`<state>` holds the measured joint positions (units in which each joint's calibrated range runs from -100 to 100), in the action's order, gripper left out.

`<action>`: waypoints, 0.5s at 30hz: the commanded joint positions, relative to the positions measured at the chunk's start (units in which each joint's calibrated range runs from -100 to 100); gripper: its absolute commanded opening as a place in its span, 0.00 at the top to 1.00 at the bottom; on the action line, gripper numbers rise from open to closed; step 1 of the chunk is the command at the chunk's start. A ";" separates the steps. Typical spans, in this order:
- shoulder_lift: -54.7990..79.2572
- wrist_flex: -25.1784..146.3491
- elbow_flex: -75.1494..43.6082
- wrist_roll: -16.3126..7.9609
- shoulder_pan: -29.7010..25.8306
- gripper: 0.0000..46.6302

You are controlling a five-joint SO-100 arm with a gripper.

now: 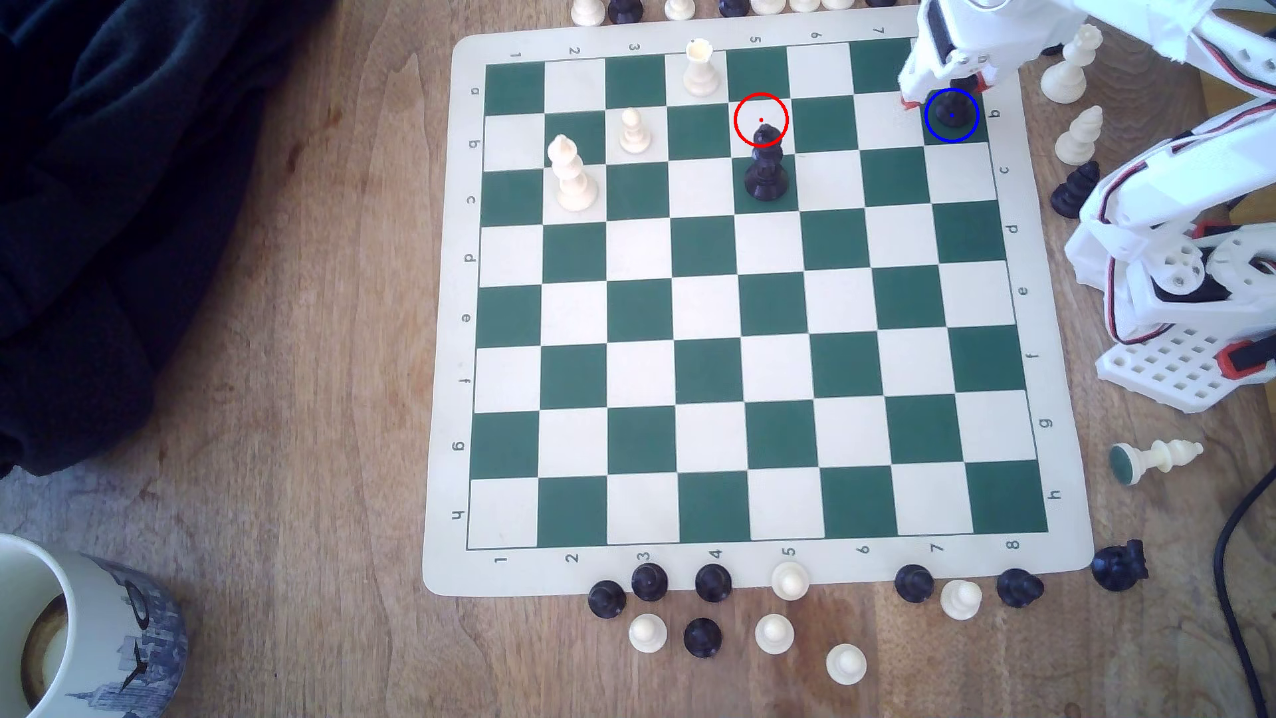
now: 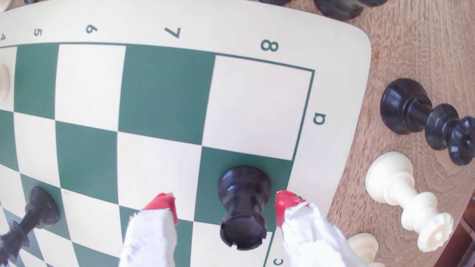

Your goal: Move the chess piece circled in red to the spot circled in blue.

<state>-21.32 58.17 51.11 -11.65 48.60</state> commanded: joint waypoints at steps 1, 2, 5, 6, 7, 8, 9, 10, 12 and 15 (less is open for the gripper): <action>-6.86 4.24 -3.06 0.15 0.09 0.51; -8.22 5.14 -3.06 0.20 0.01 0.51; -15.18 9.15 -3.15 0.00 -0.38 0.50; -16.96 10.22 -3.15 0.00 -0.69 0.51; -18.91 11.53 -3.06 0.10 -1.16 0.53; -24.09 13.90 -2.15 0.34 -2.88 0.57; -25.96 15.05 -1.97 0.39 -3.74 0.58; -28.76 16.36 -1.52 0.39 -5.15 0.58; -34.11 17.10 0.21 0.44 -7.65 0.64; -44.72 15.95 5.28 2.39 -13.60 0.77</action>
<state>-51.82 74.82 52.73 -11.01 41.00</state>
